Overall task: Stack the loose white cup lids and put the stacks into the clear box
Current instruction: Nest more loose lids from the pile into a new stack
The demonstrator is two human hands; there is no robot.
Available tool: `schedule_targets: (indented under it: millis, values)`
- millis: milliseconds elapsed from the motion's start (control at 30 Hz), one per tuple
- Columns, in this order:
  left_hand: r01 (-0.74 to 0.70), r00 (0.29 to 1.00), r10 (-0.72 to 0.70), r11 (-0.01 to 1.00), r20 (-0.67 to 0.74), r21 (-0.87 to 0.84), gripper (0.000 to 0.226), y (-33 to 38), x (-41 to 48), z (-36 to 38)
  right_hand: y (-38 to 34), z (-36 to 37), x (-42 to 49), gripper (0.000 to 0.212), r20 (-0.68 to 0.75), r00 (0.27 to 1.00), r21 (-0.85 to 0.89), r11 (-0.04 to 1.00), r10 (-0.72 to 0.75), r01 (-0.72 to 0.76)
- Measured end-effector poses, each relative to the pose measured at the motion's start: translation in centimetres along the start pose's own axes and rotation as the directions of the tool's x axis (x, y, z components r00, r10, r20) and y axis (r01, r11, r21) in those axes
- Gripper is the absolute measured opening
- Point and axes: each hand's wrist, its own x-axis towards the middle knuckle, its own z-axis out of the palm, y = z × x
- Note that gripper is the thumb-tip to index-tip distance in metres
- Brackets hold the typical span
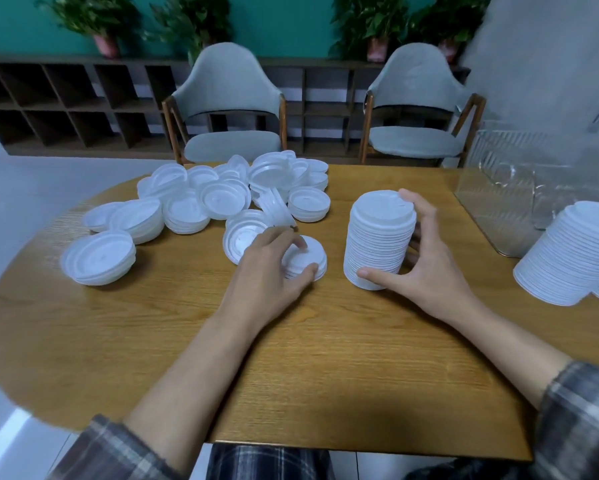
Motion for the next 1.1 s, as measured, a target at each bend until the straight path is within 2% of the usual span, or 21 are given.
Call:
schedule_targets:
  millis: [133,233,467,600,733,800,933,1100]
  values:
    - [0.068,0.998,-0.068,0.995,-0.010,0.073,0.050,0.3,-0.1,0.0,0.5,0.4,0.3,0.117,-0.026,1.000,0.032,0.999,0.012,-0.011]
    - [0.054,0.999,-0.054,0.997,0.006,0.056,0.053,0.3,0.0,0.1,0.9,0.5,0.2,0.117,-0.040,0.999,0.052,0.999,0.005,-0.003]
    - [0.069,0.994,-0.085,0.978,-0.073,-0.198,0.052,1.4,0.4,-0.1,1.4,0.3,0.0,0.117,-0.020,1.000,0.085,0.996,-0.005,0.006]
    - [0.115,0.982,-0.165,0.903,-0.089,-0.413,0.049,2.5,0.4,-0.5,1.3,0.1,0.2,0.115,-0.008,1.000,0.090,0.996,-0.015,0.016]
    - [0.138,0.969,-0.225,0.832,-0.099,-0.538,0.050,3.1,0.9,-0.5,0.9,0.2,0.2,0.101,-0.053,0.998,0.130,0.991,-0.034,0.041]
    - [0.152,0.972,-0.221,0.840,-0.073,-0.520,0.055,2.9,1.1,-0.1,0.8,0.3,0.3,0.096,-0.065,0.997,0.156,0.987,-0.036,0.046]
    - [0.174,0.976,-0.210,0.911,-0.057,-0.373,0.066,2.4,1.2,0.4,0.9,0.3,0.3,0.095,-0.066,0.997,0.164,0.985,-0.036,0.047]
    - [0.140,0.983,-0.168,0.948,-0.074,-0.286,0.068,2.7,1.4,0.4,0.9,0.3,0.3,0.095,-0.066,0.997,0.144,0.988,-0.043,0.052]
